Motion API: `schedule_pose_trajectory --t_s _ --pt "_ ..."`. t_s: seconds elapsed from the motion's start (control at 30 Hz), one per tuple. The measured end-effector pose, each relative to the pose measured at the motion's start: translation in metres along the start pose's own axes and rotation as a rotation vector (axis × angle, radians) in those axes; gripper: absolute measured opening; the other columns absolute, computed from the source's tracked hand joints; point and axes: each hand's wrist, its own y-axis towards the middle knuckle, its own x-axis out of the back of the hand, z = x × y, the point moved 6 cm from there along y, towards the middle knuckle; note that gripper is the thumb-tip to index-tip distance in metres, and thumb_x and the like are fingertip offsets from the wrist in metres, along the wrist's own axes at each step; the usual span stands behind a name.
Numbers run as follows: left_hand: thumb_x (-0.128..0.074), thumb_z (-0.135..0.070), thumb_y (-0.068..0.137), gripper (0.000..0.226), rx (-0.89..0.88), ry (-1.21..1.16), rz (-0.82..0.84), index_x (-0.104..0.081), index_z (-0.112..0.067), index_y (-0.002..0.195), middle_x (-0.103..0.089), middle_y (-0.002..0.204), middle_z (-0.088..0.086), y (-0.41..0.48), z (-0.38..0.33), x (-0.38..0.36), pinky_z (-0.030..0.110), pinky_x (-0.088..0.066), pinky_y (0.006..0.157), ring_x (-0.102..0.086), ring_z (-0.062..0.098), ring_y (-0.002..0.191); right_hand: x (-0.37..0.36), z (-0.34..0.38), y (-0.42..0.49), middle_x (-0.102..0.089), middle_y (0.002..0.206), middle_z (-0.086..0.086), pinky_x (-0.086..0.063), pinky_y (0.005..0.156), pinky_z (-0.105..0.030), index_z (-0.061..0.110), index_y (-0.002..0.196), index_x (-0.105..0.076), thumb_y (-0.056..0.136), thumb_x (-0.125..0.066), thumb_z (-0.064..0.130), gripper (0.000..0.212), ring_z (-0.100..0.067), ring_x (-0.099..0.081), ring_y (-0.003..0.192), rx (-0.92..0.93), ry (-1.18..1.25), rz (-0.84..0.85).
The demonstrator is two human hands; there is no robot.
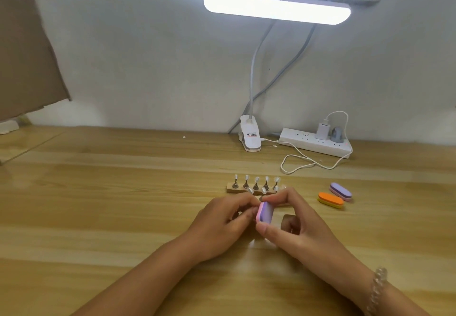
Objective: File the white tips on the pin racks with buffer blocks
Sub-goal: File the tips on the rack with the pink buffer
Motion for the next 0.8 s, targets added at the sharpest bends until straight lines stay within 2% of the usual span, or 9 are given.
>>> schedule_pose_trajectory --t_s 0.07,0.13,0.2,0.33,0.4,0.5,0.57,0.63,0.8 --pt "-0.049 -0.033 0.093 0.018 0.002 0.008 -0.002 -0.065 -0.027 0.094 -0.063 0.083 -0.014 0.001 0.0 0.0 0.049 -0.049 0.074 -0.059 0.015 0.078 0.001 0.002 0.001 -0.059 0.071 0.031 -0.036 0.047 -0.012 0.035 0.1 -0.059 0.08 -0.08 0.027 0.03 -0.003 -0.045 0.049 -0.011 0.0 0.0" --pt "-0.049 -0.03 0.096 0.017 -0.006 0.001 0.006 -0.066 -0.027 0.092 -0.063 0.081 -0.018 0.002 0.0 0.0 0.044 -0.05 0.073 -0.059 0.007 0.078 0.009 0.001 0.008 -0.064 0.088 0.023 -0.037 0.048 -0.015 0.032 0.102 -0.059 0.075 -0.08 0.036 0.034 -0.003 -0.046 0.052 -0.039 -0.005 -0.087" --pt "-0.049 -0.028 0.096 0.016 -0.013 -0.005 0.006 -0.064 -0.028 0.089 -0.061 0.078 -0.021 0.001 -0.001 0.0 0.039 -0.047 0.07 -0.055 0.003 0.074 0.01 0.002 0.009 -0.062 0.098 0.013 -0.038 0.05 -0.016 0.027 0.103 -0.058 0.076 -0.08 0.034 0.036 -0.004 -0.047 0.054 -0.024 -0.037 -0.123" --pt "-0.047 -0.031 0.094 0.017 -0.003 0.014 0.013 -0.062 -0.025 0.09 -0.06 0.078 -0.011 0.001 -0.002 0.0 0.048 -0.046 0.07 -0.055 0.017 0.075 -0.001 0.007 0.0 -0.059 0.096 0.01 -0.037 0.053 -0.013 0.028 0.1 -0.056 0.078 -0.082 0.025 0.034 -0.005 -0.045 0.054 0.056 -0.1 -0.027" --pt "-0.047 -0.031 0.093 0.018 0.0 0.007 0.009 -0.064 -0.023 0.092 -0.063 0.081 -0.007 0.003 -0.002 0.0 0.048 -0.046 0.072 -0.057 0.019 0.077 0.004 0.006 0.004 -0.06 0.099 0.008 -0.037 0.054 -0.015 0.026 0.1 -0.056 0.078 -0.081 0.026 0.033 -0.006 -0.046 0.055 0.027 -0.103 -0.071" --pt "-0.048 -0.032 0.092 0.019 -0.005 0.003 -0.02 -0.065 -0.022 0.091 -0.062 0.082 -0.007 0.003 -0.001 0.002 0.043 -0.045 0.07 -0.056 0.014 0.077 0.007 0.007 0.006 -0.059 0.102 0.006 -0.039 0.056 -0.018 0.024 0.1 -0.055 0.08 -0.08 0.027 0.032 -0.006 -0.047 0.056 0.028 -0.141 -0.148" --pt "-0.048 -0.032 0.091 0.019 -0.011 0.017 -0.019 -0.066 -0.023 0.092 -0.062 0.084 -0.01 0.002 0.0 0.001 0.039 -0.045 0.069 -0.056 0.011 0.078 0.0 0.01 0.0 -0.057 0.106 0.01 -0.041 0.059 -0.018 0.026 0.101 -0.054 0.079 -0.08 0.027 0.034 -0.007 -0.049 0.057 0.082 -0.182 -0.107" --pt "-0.048 -0.032 0.092 0.02 -0.006 0.009 -0.005 -0.066 -0.024 0.092 -0.062 0.083 -0.01 0.002 0.0 0.0 0.04 -0.045 0.069 -0.056 0.013 0.077 -0.003 0.011 -0.001 -0.056 0.106 0.012 -0.041 0.059 -0.015 0.028 0.101 -0.054 0.078 -0.08 0.027 0.035 -0.006 -0.049 0.057 0.099 -0.176 -0.061" --pt "-0.048 -0.031 0.092 0.017 -0.002 0.013 -0.01 -0.063 -0.025 0.088 -0.061 0.079 -0.009 0.002 -0.001 0.001 0.044 -0.045 0.07 -0.056 0.017 0.075 0.007 0.007 0.006 -0.056 0.104 0.009 -0.039 0.055 -0.019 0.025 0.102 -0.054 0.08 -0.079 0.024 0.033 -0.007 -0.048 0.055 0.067 -0.171 -0.163"
